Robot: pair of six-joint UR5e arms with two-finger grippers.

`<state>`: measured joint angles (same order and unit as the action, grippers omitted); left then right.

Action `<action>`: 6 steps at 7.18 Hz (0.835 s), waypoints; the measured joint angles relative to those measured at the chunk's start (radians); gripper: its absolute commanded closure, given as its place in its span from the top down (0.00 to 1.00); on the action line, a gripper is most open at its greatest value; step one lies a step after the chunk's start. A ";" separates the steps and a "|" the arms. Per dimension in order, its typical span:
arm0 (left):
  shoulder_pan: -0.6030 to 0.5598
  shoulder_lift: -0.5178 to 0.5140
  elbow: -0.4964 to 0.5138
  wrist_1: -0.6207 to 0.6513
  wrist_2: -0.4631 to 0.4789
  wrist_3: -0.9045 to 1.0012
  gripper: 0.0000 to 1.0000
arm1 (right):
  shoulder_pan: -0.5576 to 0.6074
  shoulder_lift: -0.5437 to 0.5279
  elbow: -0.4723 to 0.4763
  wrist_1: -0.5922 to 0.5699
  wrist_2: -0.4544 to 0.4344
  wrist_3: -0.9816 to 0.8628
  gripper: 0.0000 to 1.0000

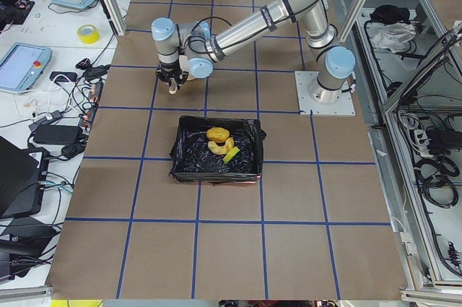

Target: Sweep and dump trash into bin

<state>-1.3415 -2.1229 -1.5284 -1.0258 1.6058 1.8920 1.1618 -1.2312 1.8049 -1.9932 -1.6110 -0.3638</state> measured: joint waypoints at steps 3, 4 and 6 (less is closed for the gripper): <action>-0.007 0.009 0.001 0.025 0.006 -0.019 1.00 | 0.029 -0.022 -0.161 0.183 -0.002 0.013 0.77; -0.019 0.034 0.001 0.044 0.001 -0.055 0.88 | 0.071 -0.033 -0.238 0.270 -0.005 0.045 0.79; -0.075 0.145 -0.010 0.012 -0.001 -0.226 1.00 | 0.190 -0.087 -0.297 0.351 -0.020 0.117 0.79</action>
<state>-1.4166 -1.9776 -1.5384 -1.0139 1.6052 1.6660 1.3515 -1.3177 1.5075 -1.6423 -1.6309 -0.2468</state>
